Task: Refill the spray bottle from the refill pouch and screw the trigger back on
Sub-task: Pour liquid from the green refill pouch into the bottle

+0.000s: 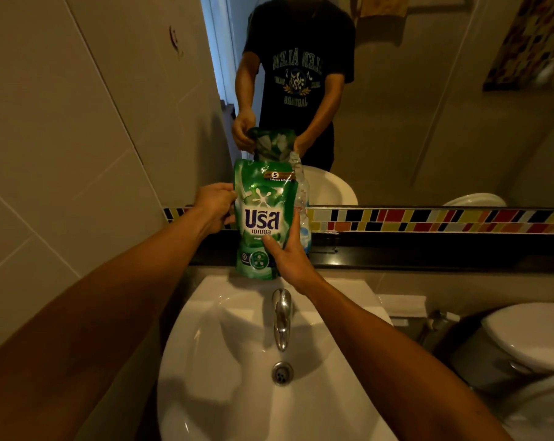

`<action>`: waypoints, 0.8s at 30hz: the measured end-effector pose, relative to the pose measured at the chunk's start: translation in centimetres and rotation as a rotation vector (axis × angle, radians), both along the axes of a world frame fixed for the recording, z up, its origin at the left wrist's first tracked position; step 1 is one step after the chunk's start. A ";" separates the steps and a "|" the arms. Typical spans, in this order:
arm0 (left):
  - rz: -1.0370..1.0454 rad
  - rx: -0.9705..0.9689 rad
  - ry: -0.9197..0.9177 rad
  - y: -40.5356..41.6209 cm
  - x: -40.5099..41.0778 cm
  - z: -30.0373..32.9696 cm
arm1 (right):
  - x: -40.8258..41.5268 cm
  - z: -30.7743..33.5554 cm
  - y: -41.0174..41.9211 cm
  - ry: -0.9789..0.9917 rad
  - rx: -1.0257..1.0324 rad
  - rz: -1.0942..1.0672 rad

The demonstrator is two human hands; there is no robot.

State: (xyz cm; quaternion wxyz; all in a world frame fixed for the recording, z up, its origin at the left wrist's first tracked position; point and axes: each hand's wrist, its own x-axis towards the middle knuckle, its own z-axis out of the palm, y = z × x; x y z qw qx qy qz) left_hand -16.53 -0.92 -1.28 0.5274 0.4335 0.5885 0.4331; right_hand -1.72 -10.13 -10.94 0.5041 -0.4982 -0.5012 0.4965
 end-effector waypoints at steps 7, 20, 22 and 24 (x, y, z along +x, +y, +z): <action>-0.078 0.013 -0.353 -0.7 0.1 -1.5 | 2.0 -0.1 0.9 -0.151 0.179 -0.011; -0.067 0.153 -0.315 -0.6 -5.2 -3.1 | -1.7 3.2 3.9 -0.192 0.124 -0.289; -0.012 0.168 -0.276 -0.5 -6.7 -3.2 | -3.6 3.1 5.0 -0.183 0.094 -0.321; 0.040 0.181 -0.241 -0.3 -8.2 -3.4 | -5.5 3.1 6.3 -0.177 0.066 -0.314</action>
